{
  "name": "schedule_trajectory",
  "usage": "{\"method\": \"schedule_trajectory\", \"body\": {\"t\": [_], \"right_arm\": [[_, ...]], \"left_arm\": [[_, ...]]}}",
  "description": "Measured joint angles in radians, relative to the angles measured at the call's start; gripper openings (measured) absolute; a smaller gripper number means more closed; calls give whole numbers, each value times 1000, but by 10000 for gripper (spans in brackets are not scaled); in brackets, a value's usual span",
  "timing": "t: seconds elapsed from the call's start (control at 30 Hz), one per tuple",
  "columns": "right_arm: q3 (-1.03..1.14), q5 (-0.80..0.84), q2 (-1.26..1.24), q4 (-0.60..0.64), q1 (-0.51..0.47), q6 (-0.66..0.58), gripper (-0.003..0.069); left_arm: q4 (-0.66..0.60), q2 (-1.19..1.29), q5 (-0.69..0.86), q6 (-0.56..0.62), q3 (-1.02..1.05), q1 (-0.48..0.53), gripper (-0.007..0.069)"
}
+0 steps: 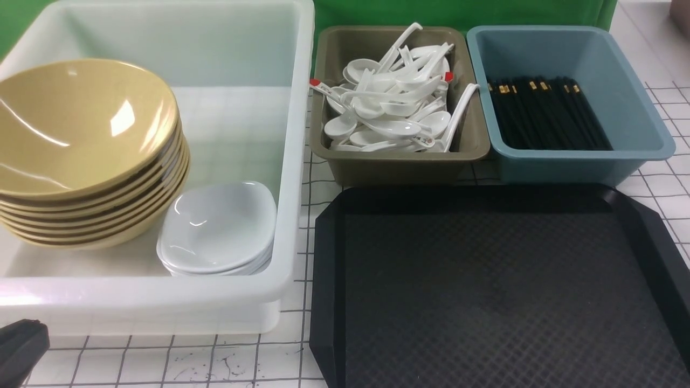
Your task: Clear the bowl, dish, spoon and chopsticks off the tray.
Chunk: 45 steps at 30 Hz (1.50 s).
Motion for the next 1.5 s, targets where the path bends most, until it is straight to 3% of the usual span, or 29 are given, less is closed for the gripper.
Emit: {"method": "schedule_trajectory", "body": {"t": [0.77,0.93,1.03,1.13,1.3,1.5], "right_arm": [[-1,2,0,0,-1,0,47],[-1,2,0,0,-1,0,51],[-1,2,0,0,-2,0,54],[-1,2,0,0,-2,0,55],[-1,2,0,0,-2,0,59],[-1,2,0,0,-5,0,69]], "left_arm": [[-11,0,-37,0,17,0,-14],[59,-36,-370,0,145,50,-14],[71,-108,-612,-18,312,194,-14],[53,-147,-675,-49,391,289,-14],[36,-156,-636,-103,440,367,-14],[38,-157,-476,-97,440,310,-14]]}}
